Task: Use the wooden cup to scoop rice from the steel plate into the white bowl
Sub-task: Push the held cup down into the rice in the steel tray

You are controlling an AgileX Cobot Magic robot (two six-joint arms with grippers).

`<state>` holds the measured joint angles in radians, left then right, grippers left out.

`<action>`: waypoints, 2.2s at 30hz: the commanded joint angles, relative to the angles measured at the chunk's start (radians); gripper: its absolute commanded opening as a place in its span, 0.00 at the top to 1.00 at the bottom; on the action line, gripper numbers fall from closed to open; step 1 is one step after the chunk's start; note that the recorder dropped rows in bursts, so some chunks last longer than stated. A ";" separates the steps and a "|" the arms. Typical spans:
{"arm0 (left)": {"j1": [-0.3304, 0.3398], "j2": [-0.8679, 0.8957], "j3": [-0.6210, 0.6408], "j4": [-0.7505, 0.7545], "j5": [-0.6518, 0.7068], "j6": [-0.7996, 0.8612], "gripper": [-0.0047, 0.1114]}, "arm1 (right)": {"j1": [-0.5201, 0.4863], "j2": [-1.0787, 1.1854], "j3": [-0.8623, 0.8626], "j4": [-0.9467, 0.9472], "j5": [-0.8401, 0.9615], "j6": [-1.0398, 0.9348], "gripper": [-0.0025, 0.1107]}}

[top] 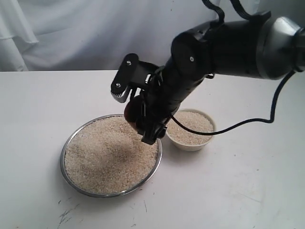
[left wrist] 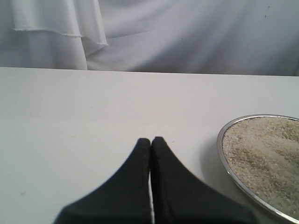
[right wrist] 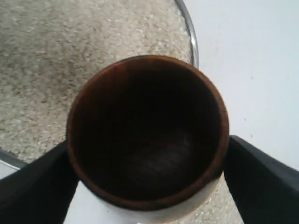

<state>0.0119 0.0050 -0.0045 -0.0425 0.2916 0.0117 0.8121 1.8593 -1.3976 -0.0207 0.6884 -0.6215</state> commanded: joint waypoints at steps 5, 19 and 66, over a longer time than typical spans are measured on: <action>-0.002 -0.005 0.005 -0.001 -0.006 -0.003 0.96 | 0.055 0.119 -0.182 0.021 0.236 -0.196 0.98; -0.002 -0.005 0.005 -0.001 -0.006 -0.003 0.96 | 0.086 0.359 -0.483 -0.002 0.455 -0.175 0.98; -0.002 -0.005 0.005 -0.001 -0.006 -0.003 0.96 | 0.061 0.438 -0.517 0.226 0.334 -0.242 0.45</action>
<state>0.0119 0.0050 -0.0045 -0.0425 0.2916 0.0117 0.8872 2.2919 -1.9161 0.1628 1.0251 -0.8519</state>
